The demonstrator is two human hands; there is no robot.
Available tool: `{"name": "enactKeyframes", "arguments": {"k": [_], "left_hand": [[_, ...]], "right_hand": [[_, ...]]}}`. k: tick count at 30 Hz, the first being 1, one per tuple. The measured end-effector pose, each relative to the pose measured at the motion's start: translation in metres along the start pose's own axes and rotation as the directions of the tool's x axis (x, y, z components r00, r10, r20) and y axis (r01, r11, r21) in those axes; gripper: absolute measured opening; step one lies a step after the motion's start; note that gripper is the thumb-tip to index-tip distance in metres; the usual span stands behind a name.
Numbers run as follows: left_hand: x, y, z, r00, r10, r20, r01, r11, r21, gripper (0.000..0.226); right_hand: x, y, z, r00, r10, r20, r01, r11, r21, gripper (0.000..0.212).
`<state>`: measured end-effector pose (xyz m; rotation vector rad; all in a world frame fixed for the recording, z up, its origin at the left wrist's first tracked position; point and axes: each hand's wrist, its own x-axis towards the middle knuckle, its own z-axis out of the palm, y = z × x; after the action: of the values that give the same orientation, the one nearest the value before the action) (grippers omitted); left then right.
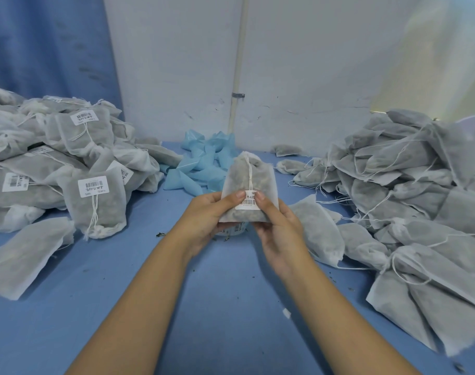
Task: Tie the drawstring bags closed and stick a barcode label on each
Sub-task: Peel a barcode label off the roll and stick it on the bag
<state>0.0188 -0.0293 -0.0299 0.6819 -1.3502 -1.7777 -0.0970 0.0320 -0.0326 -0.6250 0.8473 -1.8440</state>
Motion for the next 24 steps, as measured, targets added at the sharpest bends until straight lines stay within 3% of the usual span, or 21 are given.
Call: {"name": "enactKeyframes", "arguments": {"k": [6, 8, 9, 11, 13, 15, 16, 17, 21, 24], "left_hand": [[-0.006, 0.01, -0.002, 0.999, -0.005, -0.044, 0.02, 0.935, 0.355, 0.032], [-0.007, 0.015, -0.007, 0.998, -0.007, -0.062, 0.029, 0.931, 0.364, 0.033], [-0.007, 0.018, -0.009, 0.993, 0.023, -0.112, 0.01, 0.957, 0.291, 0.03], [-0.004, 0.029, -0.015, 0.965, 0.122, -0.233, -0.136, 0.99, -0.046, 0.017], [-0.001, 0.038, -0.025, 0.924, 0.258, -0.283, -0.356, 0.851, -0.385, 0.011], [0.0, 0.041, -0.035, 0.894, 0.33, -0.305, -0.444, 0.753, -0.486, 0.057], [-0.001, 0.04, -0.037, 0.893, 0.332, -0.303, -0.443, 0.764, -0.469, 0.072], [-0.001, 0.038, -0.037, 0.9, 0.325, -0.29, -0.426, 0.793, -0.434, 0.073], [-0.001, 0.025, -0.032, 0.941, 0.235, -0.245, -0.305, 0.9, -0.31, 0.034], [-0.001, 0.019, -0.029, 0.946, 0.187, -0.263, -0.202, 0.979, -0.031, 0.02]], "right_hand": [[0.001, 0.004, -0.003, 1.0, 0.017, -0.019, -0.017, 1.0, -0.001, 0.013], [0.001, 0.005, -0.004, 0.999, 0.022, -0.027, -0.023, 0.998, -0.056, 0.008], [0.001, 0.006, -0.004, 0.999, 0.028, -0.04, -0.031, 0.997, -0.076, 0.008], [0.001, 0.007, -0.006, 0.996, 0.046, -0.073, -0.054, 0.993, -0.102, 0.017], [0.002, 0.009, -0.01, 0.995, 0.059, -0.086, -0.069, 0.991, -0.116, 0.016], [0.003, 0.01, -0.013, 0.994, 0.063, -0.088, -0.073, 0.991, -0.109, 0.009], [0.003, 0.01, -0.015, 0.994, 0.068, -0.09, -0.078, 0.991, -0.108, 0.007], [0.003, 0.011, -0.017, 0.993, 0.076, -0.089, -0.086, 0.99, -0.114, 0.007], [0.002, 0.019, -0.02, 0.996, 0.073, -0.053, -0.083, 0.973, -0.215, 0.008], [0.001, 0.028, -0.017, 1.0, -0.007, -0.029, -0.006, 0.905, -0.425, 0.008]]}}
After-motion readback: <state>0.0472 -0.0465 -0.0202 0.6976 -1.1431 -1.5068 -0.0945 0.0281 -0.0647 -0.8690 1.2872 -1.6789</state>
